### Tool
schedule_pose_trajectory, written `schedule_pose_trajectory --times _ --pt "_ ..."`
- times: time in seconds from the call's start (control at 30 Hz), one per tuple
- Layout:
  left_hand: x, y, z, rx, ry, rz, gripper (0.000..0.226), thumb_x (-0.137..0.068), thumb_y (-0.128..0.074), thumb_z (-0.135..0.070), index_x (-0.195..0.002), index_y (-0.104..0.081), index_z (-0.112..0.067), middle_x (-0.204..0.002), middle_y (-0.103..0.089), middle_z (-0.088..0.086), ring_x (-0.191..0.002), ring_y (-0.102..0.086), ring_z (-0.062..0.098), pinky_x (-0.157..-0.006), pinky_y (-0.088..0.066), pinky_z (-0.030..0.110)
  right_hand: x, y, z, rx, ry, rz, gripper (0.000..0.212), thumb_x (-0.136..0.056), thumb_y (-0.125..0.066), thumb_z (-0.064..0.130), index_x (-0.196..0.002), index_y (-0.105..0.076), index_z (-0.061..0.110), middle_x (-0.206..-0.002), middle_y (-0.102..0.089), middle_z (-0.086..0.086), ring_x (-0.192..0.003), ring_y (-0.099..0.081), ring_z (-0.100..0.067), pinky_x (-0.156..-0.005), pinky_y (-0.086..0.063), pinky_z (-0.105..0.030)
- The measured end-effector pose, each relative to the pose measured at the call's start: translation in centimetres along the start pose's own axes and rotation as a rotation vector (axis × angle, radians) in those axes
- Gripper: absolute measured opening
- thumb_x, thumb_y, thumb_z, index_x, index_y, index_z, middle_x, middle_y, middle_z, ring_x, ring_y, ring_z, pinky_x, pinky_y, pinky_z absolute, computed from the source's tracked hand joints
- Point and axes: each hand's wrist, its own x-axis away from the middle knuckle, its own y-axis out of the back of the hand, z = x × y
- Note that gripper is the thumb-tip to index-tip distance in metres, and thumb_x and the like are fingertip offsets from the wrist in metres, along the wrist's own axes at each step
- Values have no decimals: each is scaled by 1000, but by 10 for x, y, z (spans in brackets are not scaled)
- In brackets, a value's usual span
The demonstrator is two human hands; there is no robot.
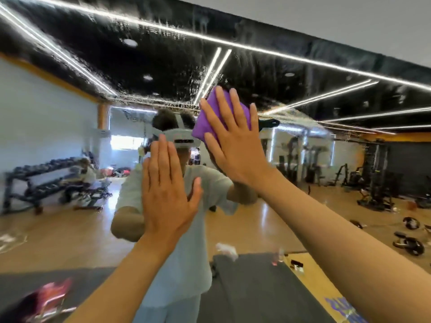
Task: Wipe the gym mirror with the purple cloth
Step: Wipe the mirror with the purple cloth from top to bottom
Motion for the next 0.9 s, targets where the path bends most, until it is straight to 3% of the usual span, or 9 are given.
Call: schedule_pose_trajectory --times 0.1,0.17,0.3,0.37,0.43,0.57,0.73,0.8,0.9 --pt "0 -1 -2 -23 0 -5 83 -106 -41 -48 -165 -14 2 -174 -10 20 -163 -6 31 -132 -10 47 -1 0 -1 50 259 63 61 -111 -30 47 -167 -17 26 -174 -9 -7 -161 -2 -29 -126 -8 -60" --pt "1 0 -2 -38 -15 8 83 -105 -40 -49 -165 -14 3 -174 -10 20 -163 -6 32 -132 -13 49 -8 6 -27 78 299 67 60 -110 -30 49 -166 -17 30 -175 -9 -2 -162 -2 -24 -128 -6 -55" --pt "1 9 -4 3 -4 58 84 -105 -41 -48 -166 -12 1 -175 -6 18 -163 -4 30 -130 -17 52 -42 19 -70 -79 -391 -25 61 -110 -20 49 -167 -10 31 -175 0 -2 -161 5 -24 -129 2 -55" --pt "-1 18 -2 67 1 55 80 -106 -38 -47 -167 -11 -2 -176 -6 13 -163 -2 25 -131 -14 49 -57 20 -55 -107 -525 -42 61 -110 -19 45 -167 -8 28 -175 1 -5 -161 6 -28 -128 3 -58" --pt "-11 30 9 116 43 10 76 -107 -36 -44 -167 -11 -4 -176 -7 11 -163 -2 22 -133 -9 46 -66 18 -23 -110 -457 -54 60 -111 -21 42 -167 -10 25 -175 0 -8 -161 4 -30 -127 3 -59" --pt "-38 35 53 71 208 -55 75 -108 -37 -38 -167 -7 -4 -176 -4 12 -163 -1 24 -133 -6 45 -77 5 55 -11 -47 -29 59 -110 -26 44 -165 -20 25 -174 -11 -8 -161 -7 -31 -128 -3 -58" --pt "-33 22 71 20 179 -57 72 -108 -40 -37 -166 -16 -3 -176 -9 12 -163 -3 23 -133 -6 43 -82 -2 102 28 367 39 59 -110 -28 47 -165 -26 25 -173 -17 -5 -161 -10 -27 -127 -8 -59" --pt "-34 22 70 27 179 -69 73 -107 -39 -37 -166 -15 -3 -175 -11 13 -163 -5 25 -133 -8 45 -85 0 84 44 410 47 60 -110 -29 49 -165 -22 28 -174 -15 -2 -161 -8 -24 -129 -5 -56" --pt "-32 24 71 25 150 -92 75 -106 -39 -37 -166 -13 -2 -175 -12 16 -163 -7 28 -132 -12 48 -86 8 39 55 246 5 61 -110 -30 51 -166 -21 28 -174 -12 -2 -162 -4 -22 -130 -1 -51"
